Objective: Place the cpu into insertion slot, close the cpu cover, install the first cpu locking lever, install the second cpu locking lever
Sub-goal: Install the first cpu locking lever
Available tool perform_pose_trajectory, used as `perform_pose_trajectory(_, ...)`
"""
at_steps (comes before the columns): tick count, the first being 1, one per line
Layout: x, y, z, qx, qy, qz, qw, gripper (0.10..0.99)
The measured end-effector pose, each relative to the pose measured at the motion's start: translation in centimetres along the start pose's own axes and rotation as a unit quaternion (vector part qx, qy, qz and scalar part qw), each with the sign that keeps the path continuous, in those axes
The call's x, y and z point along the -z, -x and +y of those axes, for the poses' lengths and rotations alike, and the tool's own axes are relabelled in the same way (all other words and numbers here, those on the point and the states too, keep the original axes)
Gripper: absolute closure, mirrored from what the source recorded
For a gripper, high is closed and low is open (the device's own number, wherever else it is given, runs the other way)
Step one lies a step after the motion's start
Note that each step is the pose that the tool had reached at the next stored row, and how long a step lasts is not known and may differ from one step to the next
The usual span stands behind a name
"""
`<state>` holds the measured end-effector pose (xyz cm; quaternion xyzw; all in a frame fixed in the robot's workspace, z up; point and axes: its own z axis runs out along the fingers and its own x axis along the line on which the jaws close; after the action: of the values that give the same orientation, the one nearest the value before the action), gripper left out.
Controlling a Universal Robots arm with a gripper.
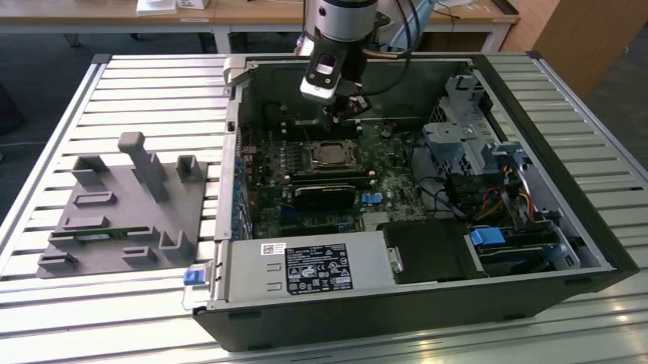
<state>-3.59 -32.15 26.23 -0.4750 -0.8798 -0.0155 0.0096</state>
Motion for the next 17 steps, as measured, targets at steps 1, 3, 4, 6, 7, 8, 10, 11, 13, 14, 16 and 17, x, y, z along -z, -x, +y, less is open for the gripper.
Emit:
perform_pose_trajectory(1,0.00,0.00,0.00,0.003,-0.0001,0.0000,1.0000,0.980)
perform_pose_trajectory(3,0.00,0.00,0.00,0.009,-0.0003,0.0002,1.0000,0.980)
perform_pose_trajectory(4,0.00,0.00,0.00,0.012,-0.0004,0.0002,0.9999,0.980)
perform_pose_trajectory(6,0.00,0.00,0.00,0.018,-0.0006,0.0003,0.9998,0.980)
perform_pose_trajectory(7,0.00,0.00,0.00,0.020,-0.0007,0.0004,0.9998,0.980)
perform_pose_trajectory(8,0.00,0.00,0.00,0.023,-0.0008,0.0004,0.9997,0.980)
perform_pose_trajectory(10,0.00,0.00,0.00,0.029,-0.0009,0.0005,0.9996,0.980)
perform_pose_trajectory(11,0.00,0.00,0.00,0.031,-0.0010,0.0005,0.9995,0.980)
perform_pose_trajectory(13,0.00,0.00,0.00,0.036,-0.0012,0.0007,0.9993,0.980)
perform_pose_trajectory(14,0.00,0.00,0.00,0.039,-0.0012,0.0007,0.9993,0.980)
perform_pose_trajectory(16,0.00,0.00,0.00,0.042,-0.0013,0.0007,0.9991,0.980)
perform_pose_trajectory(17,0.00,0.00,0.00,0.044,-0.0013,0.0008,0.9990,0.980)
